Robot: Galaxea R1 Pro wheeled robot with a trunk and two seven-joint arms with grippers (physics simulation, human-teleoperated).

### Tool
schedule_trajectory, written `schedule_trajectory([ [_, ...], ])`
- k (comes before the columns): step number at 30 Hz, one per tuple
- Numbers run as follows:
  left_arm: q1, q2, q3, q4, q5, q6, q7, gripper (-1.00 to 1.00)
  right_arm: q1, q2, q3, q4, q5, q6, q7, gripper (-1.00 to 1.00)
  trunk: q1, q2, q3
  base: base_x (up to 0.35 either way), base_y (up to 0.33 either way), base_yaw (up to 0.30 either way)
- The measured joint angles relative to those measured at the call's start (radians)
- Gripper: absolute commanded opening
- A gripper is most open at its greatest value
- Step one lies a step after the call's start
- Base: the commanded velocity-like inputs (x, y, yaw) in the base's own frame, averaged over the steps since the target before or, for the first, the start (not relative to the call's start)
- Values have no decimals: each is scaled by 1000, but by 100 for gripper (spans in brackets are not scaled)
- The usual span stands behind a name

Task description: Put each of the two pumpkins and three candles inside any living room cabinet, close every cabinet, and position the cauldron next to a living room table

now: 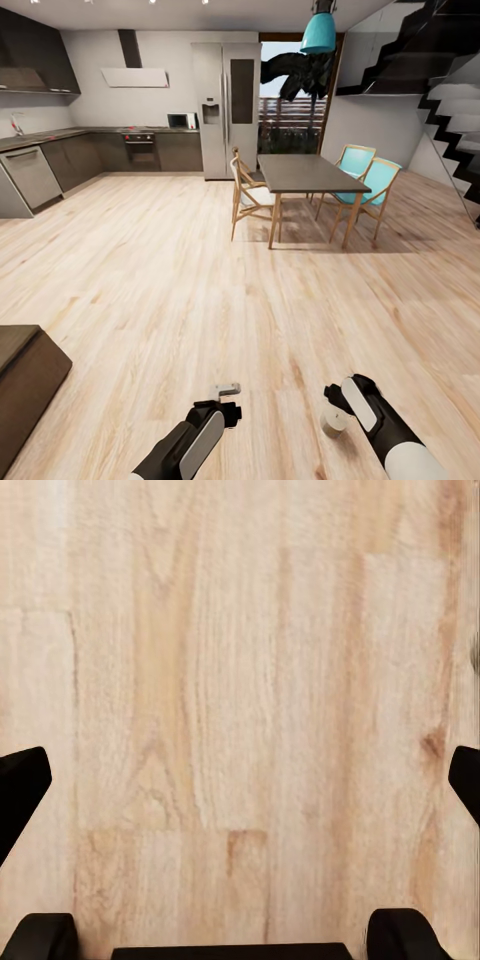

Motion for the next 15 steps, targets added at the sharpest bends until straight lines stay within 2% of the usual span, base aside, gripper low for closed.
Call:
schedule_trajectory([
  [5, 0, -4, -1, 0, 1, 0, 0, 100, -21, 4, 8, 37, 1, 44, 3, 100, 0, 0, 0, 151, -248, 0],
  [11, 0, -6, -1, -2, -1, 0, 1, 100, -22, -3, 17, 44, 2, 48, 5, 100, 0, 0, 0, 25, -275, 0],
  [15, 0, -6, -2, -3, 1, 1, 2, 100, -22, -5, 26, 45, 2, 47, 9, 100, 0, 0, 0, 202, -110, 0],
])
